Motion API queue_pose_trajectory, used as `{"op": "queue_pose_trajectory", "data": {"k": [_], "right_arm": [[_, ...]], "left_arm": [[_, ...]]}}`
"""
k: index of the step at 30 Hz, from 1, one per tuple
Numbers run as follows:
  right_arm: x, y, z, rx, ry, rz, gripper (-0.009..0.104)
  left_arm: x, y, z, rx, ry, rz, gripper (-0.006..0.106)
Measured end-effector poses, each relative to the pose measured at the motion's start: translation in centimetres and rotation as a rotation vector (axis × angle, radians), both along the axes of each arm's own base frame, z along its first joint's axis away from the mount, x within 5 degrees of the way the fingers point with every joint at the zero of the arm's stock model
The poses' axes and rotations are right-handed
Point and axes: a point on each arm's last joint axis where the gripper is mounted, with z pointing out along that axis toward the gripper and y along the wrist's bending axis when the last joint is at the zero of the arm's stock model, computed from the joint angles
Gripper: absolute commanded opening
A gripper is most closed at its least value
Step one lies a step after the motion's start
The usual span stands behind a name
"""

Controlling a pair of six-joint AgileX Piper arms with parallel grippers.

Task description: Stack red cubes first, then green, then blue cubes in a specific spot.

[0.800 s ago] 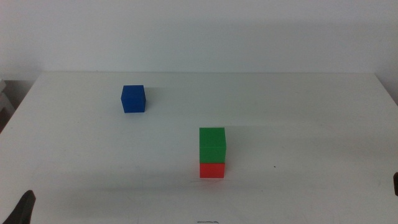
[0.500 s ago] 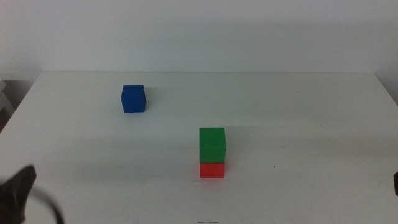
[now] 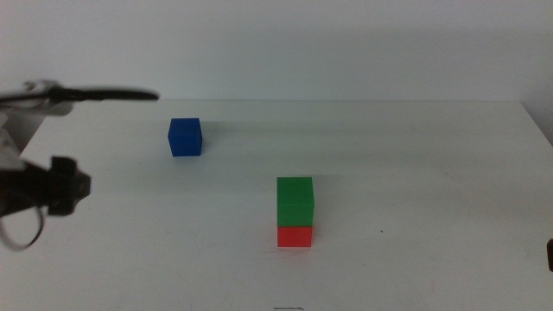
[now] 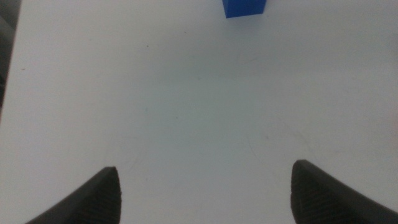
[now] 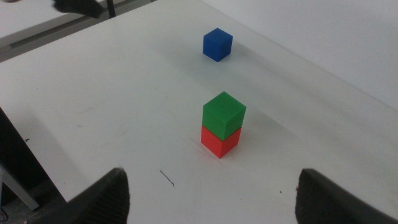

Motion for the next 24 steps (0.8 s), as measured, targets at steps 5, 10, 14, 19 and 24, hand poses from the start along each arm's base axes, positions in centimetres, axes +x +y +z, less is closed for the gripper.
{"op": "queue_pose_trajectory", "data": {"k": [5, 10, 14, 19, 24], "right_arm": [[0.0, 0.0, 0.0, 0.0, 0.0, 0.0, 0.075], [0.0, 0.0, 0.0, 0.0, 0.0, 0.0, 0.075], [0.0, 0.0, 0.0, 0.0, 0.0, 0.0, 0.075], [0.0, 0.0, 0.0, 0.0, 0.0, 0.0, 0.075], [0.0, 0.0, 0.0, 0.0, 0.0, 0.0, 0.075]], "left_arm": [[4.0, -0.3, -0.9, -0.019, 0.085, 0.019, 0.094], [8.2, -0.5, -1.0, -0.028, 0.141, 0.039, 0.094], [12.7, -0.7, -0.6, -0.025, 0.187, 0.04, 0.094], [18.0, -1.1, -0.3, -0.039, 0.237, 0.049, 0.094], [22.9, -2.6, -1.1, -0.067, 0.278, 0.061, 0.094]]}}
